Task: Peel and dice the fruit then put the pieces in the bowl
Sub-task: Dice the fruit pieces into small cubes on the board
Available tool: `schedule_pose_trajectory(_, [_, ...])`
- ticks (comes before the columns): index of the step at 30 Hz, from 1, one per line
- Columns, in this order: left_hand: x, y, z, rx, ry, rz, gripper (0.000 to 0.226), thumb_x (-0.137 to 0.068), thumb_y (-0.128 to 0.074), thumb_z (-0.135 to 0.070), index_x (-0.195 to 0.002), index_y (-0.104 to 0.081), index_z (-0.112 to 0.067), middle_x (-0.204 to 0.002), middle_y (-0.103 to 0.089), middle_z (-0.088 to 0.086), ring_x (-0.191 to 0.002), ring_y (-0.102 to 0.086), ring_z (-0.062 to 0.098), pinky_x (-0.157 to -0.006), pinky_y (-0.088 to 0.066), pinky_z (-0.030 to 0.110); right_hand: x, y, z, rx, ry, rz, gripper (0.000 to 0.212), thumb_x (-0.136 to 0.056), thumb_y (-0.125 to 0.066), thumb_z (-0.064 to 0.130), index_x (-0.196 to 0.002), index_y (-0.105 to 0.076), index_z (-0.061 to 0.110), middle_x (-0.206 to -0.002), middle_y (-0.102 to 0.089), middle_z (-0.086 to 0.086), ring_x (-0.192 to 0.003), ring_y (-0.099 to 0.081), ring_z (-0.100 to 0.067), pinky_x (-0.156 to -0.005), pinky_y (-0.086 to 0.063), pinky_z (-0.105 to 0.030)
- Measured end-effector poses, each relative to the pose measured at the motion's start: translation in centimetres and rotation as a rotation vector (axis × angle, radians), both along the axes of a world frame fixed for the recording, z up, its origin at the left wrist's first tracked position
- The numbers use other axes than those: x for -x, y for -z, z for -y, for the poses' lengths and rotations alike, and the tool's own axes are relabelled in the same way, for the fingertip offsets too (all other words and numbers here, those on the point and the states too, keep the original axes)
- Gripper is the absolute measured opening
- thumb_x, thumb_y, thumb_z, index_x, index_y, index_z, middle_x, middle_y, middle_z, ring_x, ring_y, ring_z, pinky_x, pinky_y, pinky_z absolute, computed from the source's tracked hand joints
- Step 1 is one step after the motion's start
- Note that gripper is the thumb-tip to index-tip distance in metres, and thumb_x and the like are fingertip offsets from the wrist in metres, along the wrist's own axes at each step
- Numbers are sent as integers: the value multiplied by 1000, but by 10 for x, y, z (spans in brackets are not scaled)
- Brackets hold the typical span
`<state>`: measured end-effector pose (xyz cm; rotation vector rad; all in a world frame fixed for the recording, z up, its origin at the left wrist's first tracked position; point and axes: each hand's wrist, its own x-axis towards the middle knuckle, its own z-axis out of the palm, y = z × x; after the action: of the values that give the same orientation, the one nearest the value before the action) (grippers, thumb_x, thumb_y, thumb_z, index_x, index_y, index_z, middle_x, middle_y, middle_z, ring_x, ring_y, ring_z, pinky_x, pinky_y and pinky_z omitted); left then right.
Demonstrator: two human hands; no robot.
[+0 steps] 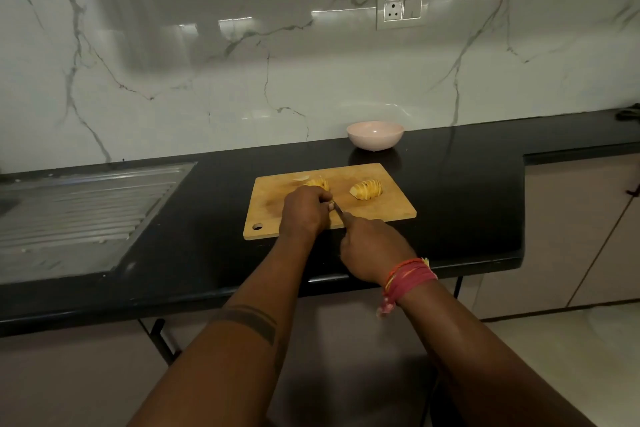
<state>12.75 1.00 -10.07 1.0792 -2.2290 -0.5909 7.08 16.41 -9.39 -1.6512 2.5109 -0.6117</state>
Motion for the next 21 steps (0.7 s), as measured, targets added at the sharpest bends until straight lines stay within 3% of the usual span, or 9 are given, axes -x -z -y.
schedule_pose_trajectory(3, [1,-2,1,23,58,43,30,-93,-73,-18,-121,-74,-26,-122,-71,0,-111,-65,16,-100,-52,33,1,0,-2,-1,6,20,54,-97,-46,31,-150,-39,22,-103,-65,-7,-86,-61,-22,-71,-49,-36])
schedule_pose_trajectory(9, [1,-4,2,65,88,127,20,-93,-73,-18,-110,-79,-26,-114,-75,-6,-104,-66,11,-96,-53,29,6,-8,-14,34,-23,112,51,-99,-46,26,-149,-43,27,-104,-64,-4,-87,-60,-19,-73,-47,-32])
schedule_pose_trajectory(13, [2,-3,0,83,82,120,22,-93,-73,-16,-112,-78,-25,-115,-74,-4,-104,-67,14,-96,-54,33,13,-15,-24,106,-31,212,49,-100,-46,23,-148,-46,31,-118,-66,-4,-88,-60,-15,-66,-43,-26])
schedule_pose_trajectory(17, [2,-3,-4,93,84,77,19,-92,-72,-24,-110,-79,-25,-108,-76,-3,-94,-67,13,-88,-58,34,19,-17,-17,150,7,246,49,-100,-45,21,-148,-48,32,-98,-61,1,-73,-59,-10,-56,-41,-24])
schedule_pose_trajectory(21, [5,-4,-3,83,82,76,15,-88,-78,-29,-101,-78,-22,-103,-74,-3,-94,-66,14,-89,-56,37,17,-15,-8,212,56,280,53,-100,-44,21,-151,-42,37,-102,-64,-2,-74,-59,-11,-62,-48,-27])
